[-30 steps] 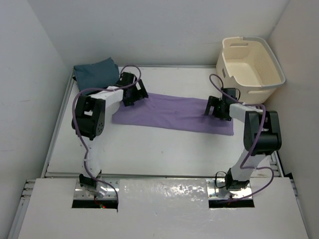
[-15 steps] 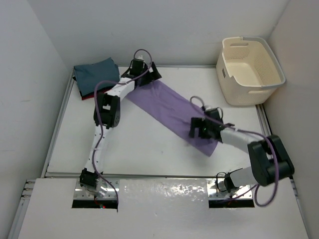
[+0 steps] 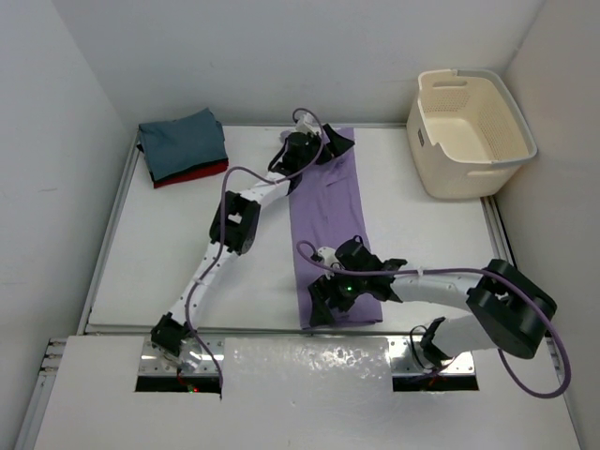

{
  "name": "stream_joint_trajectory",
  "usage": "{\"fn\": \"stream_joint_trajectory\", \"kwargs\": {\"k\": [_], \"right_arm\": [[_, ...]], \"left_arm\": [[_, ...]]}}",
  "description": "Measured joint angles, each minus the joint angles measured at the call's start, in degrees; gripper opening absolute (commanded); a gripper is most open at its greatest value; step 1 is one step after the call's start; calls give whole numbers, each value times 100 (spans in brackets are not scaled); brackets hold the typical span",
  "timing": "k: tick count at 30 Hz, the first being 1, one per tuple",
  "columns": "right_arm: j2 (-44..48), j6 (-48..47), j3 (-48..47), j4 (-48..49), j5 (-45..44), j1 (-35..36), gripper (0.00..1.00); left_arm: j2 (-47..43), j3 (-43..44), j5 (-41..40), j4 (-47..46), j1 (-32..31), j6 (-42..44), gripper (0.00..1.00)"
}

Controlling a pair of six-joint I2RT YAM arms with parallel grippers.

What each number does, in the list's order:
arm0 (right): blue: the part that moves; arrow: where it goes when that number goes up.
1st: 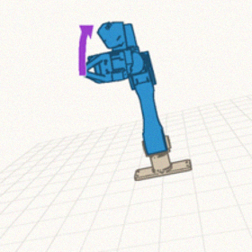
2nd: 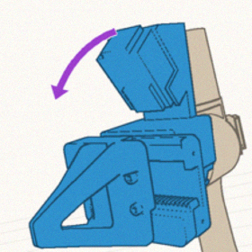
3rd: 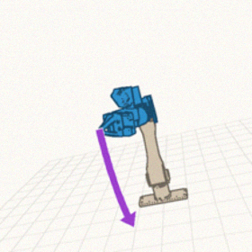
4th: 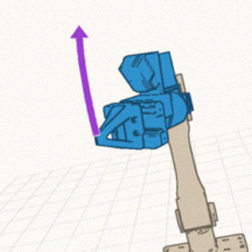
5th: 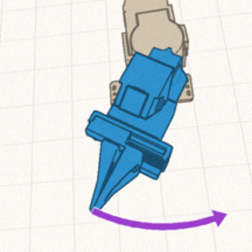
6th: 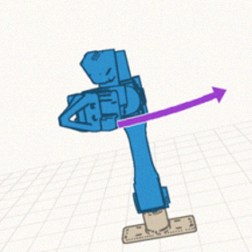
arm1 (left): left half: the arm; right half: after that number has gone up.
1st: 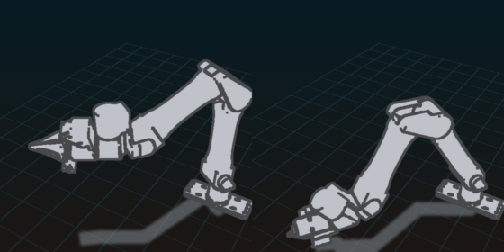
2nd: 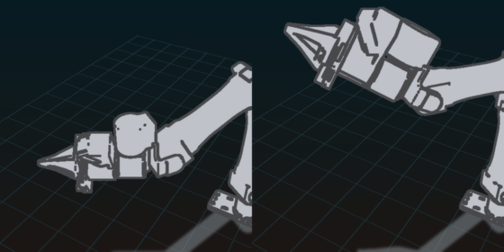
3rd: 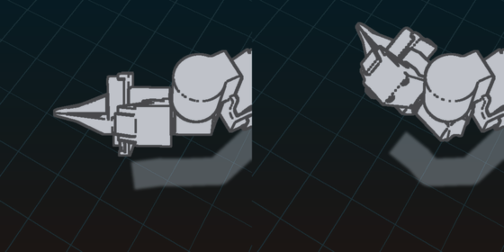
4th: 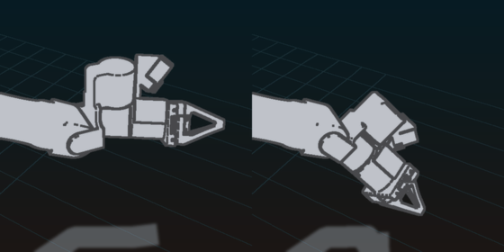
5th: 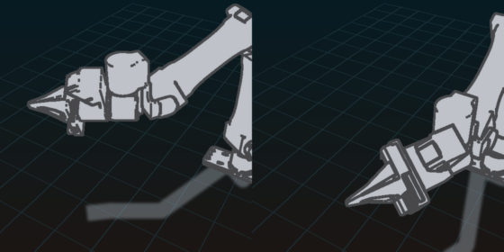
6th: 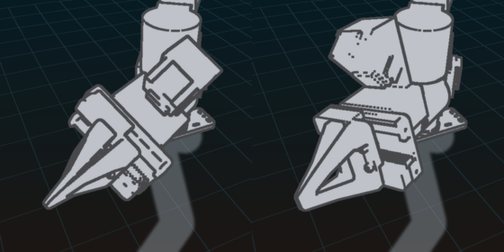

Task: Fold and stack the t-shirts
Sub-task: Rotate the tshirt 90 degrees, then grab the bottom of the folded rectangular tshirt with both arms

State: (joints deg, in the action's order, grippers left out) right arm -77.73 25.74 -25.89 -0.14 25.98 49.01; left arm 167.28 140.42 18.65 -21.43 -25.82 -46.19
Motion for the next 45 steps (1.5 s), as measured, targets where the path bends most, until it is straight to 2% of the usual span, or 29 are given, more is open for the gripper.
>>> {"fn": "stream_joint_trajectory", "kwargs": {"k": [6,10,13,17,20,23,27,30,34,37,41,45], "right_arm": [[-94,-57,-273,-332,46,17,99],[184,-160,-487,-678,-262,26,99],[546,-243,-717,-949,-745,24,99],[1370,-321,-796,-1467,-1657,-15,99],[1950,-258,-782,-1818,-2107,-254,99],[2387,-173,-640,-2131,-2267,-911,99],[2468,-175,-428,-2774,-2253,-1733,99],[2225,-260,-304,-3274,-1982,-2031,99],[2059,-553,-267,-3790,-1445,-2168,99],[1943,-798,-267,-4057,-1093,-2168,99],[1849,-940,-192,-4264,-822,-2181,99],[1847,-966,24,-4288,-743,-2186,99]], "left_arm": [[107,0,-726,-420,-83,-461,100],[275,79,-1073,-931,-114,-811,100],[319,125,-1193,-986,-136,-765,100],[-140,-184,-1145,-367,-186,-258,100],[-999,-629,-1187,713,-201,317,100],[-2520,-1685,-1318,1528,-212,887,100],[-5237,-3252,-1617,2240,-214,1294,100],[-7073,-4262,-1707,2470,-227,1252,100],[-8830,-6402,-1657,2732,-435,977,100],[-9302,-7676,-1469,3121,-850,776,100],[-9060,-9117,-1202,3989,-1622,619,99],[-9044,-9866,-623,4590,-2363,538,93]]}}
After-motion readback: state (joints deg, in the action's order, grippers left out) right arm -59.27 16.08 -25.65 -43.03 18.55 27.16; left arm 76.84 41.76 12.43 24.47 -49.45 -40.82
